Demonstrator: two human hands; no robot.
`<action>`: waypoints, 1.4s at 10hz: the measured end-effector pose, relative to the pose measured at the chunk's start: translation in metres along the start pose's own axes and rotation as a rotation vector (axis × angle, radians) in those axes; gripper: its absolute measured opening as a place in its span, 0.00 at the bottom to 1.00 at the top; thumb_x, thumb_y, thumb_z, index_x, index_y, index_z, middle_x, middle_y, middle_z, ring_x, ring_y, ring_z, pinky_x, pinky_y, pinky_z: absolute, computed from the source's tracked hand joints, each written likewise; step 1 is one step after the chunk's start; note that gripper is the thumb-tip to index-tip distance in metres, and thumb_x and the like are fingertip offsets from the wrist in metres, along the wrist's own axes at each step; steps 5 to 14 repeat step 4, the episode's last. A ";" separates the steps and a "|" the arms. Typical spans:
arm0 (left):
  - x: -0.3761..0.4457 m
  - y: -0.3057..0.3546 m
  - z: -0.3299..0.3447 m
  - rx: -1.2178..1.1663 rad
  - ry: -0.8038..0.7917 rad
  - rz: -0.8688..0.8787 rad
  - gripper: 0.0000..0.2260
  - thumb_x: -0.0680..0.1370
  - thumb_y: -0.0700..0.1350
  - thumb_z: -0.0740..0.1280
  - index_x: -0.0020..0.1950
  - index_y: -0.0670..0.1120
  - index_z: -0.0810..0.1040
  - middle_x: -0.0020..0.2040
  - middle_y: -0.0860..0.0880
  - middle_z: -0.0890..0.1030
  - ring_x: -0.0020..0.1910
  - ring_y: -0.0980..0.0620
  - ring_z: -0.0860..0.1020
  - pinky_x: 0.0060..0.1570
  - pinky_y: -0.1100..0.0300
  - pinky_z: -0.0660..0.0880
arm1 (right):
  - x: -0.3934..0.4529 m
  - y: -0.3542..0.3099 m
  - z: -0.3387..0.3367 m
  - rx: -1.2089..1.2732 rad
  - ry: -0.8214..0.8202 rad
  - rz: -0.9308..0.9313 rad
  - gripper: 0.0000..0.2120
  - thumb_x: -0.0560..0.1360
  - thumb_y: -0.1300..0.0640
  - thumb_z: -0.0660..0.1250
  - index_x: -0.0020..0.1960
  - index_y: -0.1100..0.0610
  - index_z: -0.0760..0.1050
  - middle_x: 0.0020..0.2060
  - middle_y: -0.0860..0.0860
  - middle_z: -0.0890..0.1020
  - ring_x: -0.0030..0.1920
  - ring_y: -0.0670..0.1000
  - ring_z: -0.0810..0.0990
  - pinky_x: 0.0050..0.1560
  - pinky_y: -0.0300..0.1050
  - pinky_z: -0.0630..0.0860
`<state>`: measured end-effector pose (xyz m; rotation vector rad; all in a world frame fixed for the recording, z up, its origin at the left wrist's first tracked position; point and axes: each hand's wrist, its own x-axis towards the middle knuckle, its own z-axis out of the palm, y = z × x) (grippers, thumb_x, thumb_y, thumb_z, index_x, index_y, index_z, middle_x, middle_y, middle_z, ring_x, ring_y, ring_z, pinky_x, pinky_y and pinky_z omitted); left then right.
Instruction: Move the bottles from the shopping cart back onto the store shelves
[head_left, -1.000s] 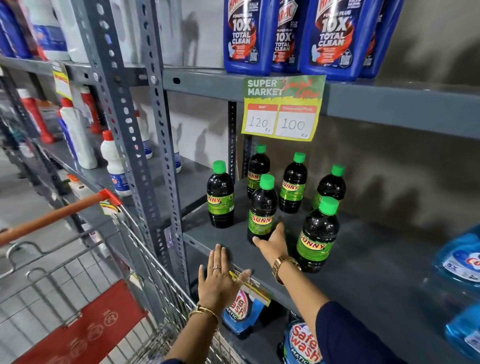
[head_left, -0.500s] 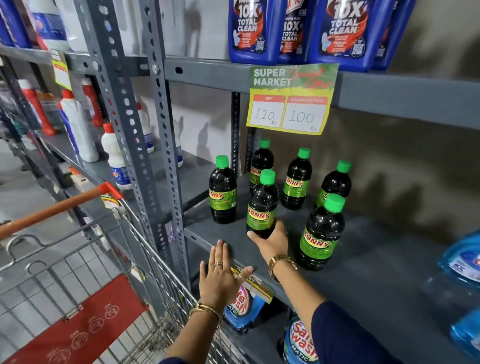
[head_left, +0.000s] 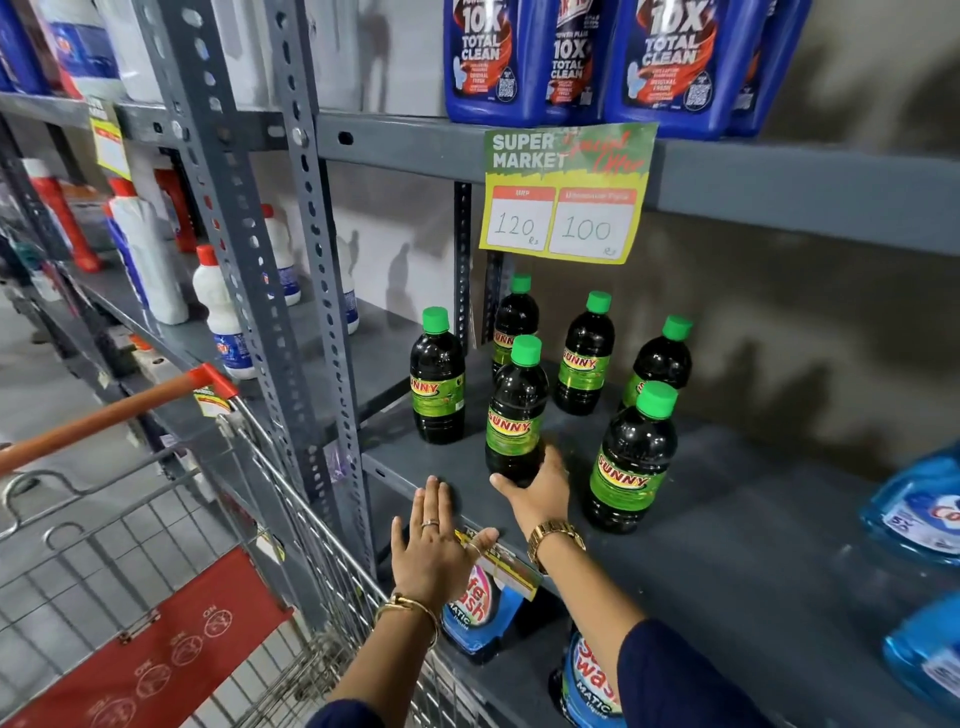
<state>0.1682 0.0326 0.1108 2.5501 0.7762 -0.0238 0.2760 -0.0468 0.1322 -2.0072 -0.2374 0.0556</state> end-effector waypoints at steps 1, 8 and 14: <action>-0.001 0.002 -0.001 0.043 0.013 -0.011 0.40 0.74 0.68 0.49 0.76 0.47 0.38 0.78 0.52 0.38 0.77 0.53 0.39 0.76 0.46 0.40 | -0.008 0.004 -0.002 0.004 -0.047 0.006 0.38 0.65 0.60 0.76 0.69 0.64 0.62 0.66 0.62 0.71 0.68 0.58 0.68 0.68 0.50 0.67; -0.016 0.020 -0.014 0.144 -0.013 -0.089 0.37 0.77 0.65 0.48 0.76 0.45 0.40 0.78 0.49 0.40 0.78 0.50 0.41 0.75 0.44 0.41 | -0.048 0.009 -0.033 -0.069 -0.180 0.022 0.37 0.72 0.58 0.70 0.73 0.64 0.55 0.72 0.59 0.63 0.72 0.55 0.63 0.73 0.49 0.60; -0.016 0.020 -0.014 0.144 -0.013 -0.089 0.37 0.77 0.65 0.48 0.76 0.45 0.40 0.78 0.49 0.40 0.78 0.50 0.41 0.75 0.44 0.41 | -0.048 0.009 -0.033 -0.069 -0.180 0.022 0.37 0.72 0.58 0.70 0.73 0.64 0.55 0.72 0.59 0.63 0.72 0.55 0.63 0.73 0.49 0.60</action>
